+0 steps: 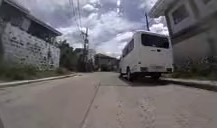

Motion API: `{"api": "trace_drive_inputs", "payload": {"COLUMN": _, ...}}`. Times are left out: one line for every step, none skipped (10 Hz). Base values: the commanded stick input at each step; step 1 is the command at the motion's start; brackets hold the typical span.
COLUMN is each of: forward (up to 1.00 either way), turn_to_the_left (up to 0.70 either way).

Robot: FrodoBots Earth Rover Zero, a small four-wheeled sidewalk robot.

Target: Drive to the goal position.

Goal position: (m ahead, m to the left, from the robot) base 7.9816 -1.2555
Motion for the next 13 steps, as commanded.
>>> {"api": "trace_drive_inputs", "payload": {"forward": 0.50, "turn_to_the_left": 0.00}}
{"api": "trace_drive_inputs", "payload": {"forward": 0.50, "turn_to_the_left": 0.00}}
{"api": "trace_drive_inputs", "payload": {"forward": 0.50, "turn_to_the_left": 0.00}}
{"api": "trace_drive_inputs", "payload": {"forward": 0.50, "turn_to_the_left": 0.00}}
{"api": "trace_drive_inputs", "payload": {"forward": 0.50, "turn_to_the_left": 0.00}}
{"api": "trace_drive_inputs", "payload": {"forward": 0.50, "turn_to_the_left": 0.00}}
{"api": "trace_drive_inputs", "payload": {"forward": 0.50, "turn_to_the_left": 0.00}}
{"api": "trace_drive_inputs", "payload": {"forward": 0.50, "turn_to_the_left": 0.00}}
{"api": "trace_drive_inputs", "payload": {"forward": 0.50, "turn_to_the_left": 0.00}}
{"api": "trace_drive_inputs", "payload": {"forward": 0.50, "turn_to_the_left": 0.00}}
{"api": "trace_drive_inputs", "payload": {"forward": 0.50, "turn_to_the_left": 0.00}}
{"api": "trace_drive_inputs", "payload": {"forward": 0.50, "turn_to_the_left": 0.00}}
{"api": "trace_drive_inputs", "payload": {"forward": 0.50, "turn_to_the_left": 0.00}}
